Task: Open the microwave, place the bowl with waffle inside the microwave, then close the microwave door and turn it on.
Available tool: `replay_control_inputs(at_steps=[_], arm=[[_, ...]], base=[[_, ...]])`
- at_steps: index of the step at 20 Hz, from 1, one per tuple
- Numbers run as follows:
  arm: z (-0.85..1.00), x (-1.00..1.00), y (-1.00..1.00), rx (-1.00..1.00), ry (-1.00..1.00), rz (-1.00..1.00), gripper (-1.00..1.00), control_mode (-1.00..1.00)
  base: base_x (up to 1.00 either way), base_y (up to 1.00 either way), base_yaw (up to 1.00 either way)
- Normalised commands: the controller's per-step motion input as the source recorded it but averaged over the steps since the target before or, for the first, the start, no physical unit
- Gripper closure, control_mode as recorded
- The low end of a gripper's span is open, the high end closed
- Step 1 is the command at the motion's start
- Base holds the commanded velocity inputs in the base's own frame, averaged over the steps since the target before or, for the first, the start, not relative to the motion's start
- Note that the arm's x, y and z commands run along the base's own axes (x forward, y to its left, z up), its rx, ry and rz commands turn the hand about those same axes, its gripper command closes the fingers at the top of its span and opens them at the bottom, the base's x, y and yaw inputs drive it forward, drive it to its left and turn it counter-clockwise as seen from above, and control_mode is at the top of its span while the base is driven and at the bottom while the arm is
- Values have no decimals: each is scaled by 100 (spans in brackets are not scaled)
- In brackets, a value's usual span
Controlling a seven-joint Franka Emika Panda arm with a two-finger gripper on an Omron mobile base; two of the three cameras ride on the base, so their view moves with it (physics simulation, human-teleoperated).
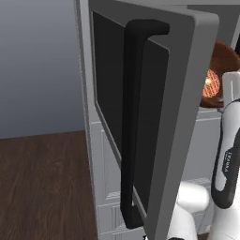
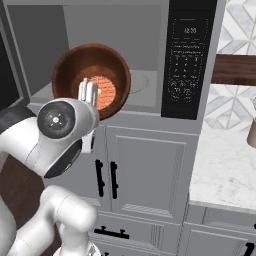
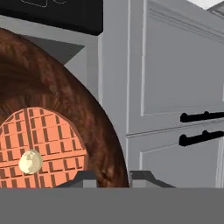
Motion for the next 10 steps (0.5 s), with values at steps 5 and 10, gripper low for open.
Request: replay_control_inputs(at_steps=[5, 10], arm=[[39, 100, 7, -1, 7, 29, 100, -100], [-1, 100, 8, 0, 24, 17, 100, -100]], base=[[0, 0, 0], [0, 0, 0]])
